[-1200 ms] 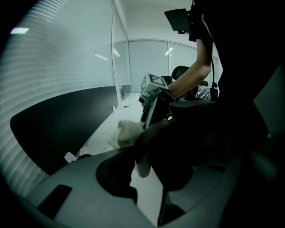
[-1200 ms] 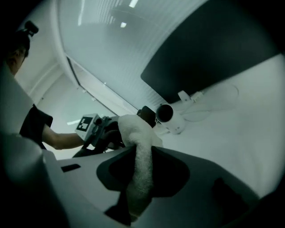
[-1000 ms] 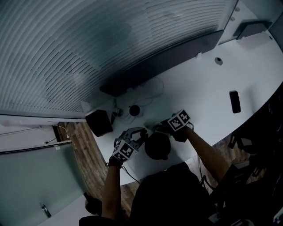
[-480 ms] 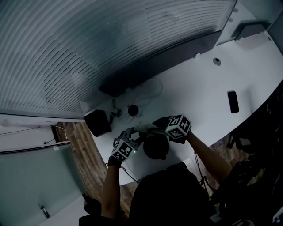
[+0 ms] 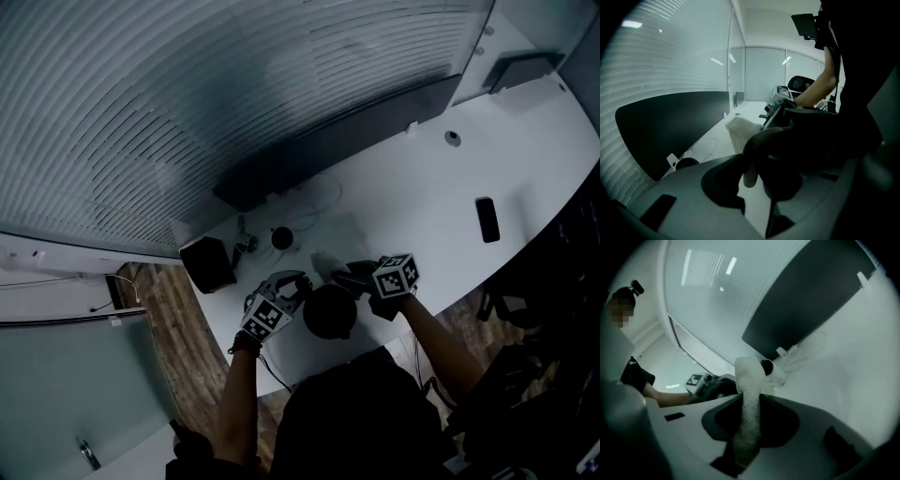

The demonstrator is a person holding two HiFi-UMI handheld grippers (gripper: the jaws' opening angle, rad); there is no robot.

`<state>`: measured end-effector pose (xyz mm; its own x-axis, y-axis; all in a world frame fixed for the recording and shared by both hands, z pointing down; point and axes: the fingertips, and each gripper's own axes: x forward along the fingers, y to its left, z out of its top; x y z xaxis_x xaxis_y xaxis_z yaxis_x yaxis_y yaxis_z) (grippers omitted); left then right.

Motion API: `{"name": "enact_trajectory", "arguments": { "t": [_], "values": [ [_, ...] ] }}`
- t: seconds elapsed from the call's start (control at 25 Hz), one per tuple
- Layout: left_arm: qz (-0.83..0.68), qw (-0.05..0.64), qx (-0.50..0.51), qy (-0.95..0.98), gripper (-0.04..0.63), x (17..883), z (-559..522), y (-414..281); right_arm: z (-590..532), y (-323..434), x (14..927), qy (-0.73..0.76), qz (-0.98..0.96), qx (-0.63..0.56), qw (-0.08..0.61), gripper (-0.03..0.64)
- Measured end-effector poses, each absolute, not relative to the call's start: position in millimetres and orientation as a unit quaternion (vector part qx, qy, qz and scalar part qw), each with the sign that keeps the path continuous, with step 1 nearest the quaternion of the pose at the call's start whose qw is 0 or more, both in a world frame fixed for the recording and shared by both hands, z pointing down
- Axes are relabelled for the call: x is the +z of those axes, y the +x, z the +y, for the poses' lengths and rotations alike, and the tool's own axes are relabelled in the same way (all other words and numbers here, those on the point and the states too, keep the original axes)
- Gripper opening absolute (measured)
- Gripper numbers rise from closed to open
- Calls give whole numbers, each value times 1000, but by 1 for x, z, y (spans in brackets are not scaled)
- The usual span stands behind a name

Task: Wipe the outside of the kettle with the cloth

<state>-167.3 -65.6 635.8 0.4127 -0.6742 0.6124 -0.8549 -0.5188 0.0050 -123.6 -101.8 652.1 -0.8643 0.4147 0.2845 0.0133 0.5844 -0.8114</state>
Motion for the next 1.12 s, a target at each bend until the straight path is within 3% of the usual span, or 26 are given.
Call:
{"name": "enact_trajectory", "arguments": {
  "t": [0.16,0.4,0.56,0.72,0.84,1.12],
  "values": [
    [-467,152,280,825,112,635,-70,-162,-103,-121,566,-148,-883,429,122,86],
    [-475,147,283,820,112,637,-54,-163,-141,-75,490,-21,-867,493,-69,86],
    [-502,159,262,809,113,636,-28,-181,-122,-48,487,15,-880,472,-55,86],
    [-578,126,192,783,111,606,8,-206,-94,-30,483,69,-901,425,-41,86],
    [-634,102,141,754,7,575,40,-206,-74,-17,481,115,-920,373,-26,86],
    [-645,103,38,756,6,514,79,-111,-16,0,466,81,-960,266,19,86]
  ]
}}
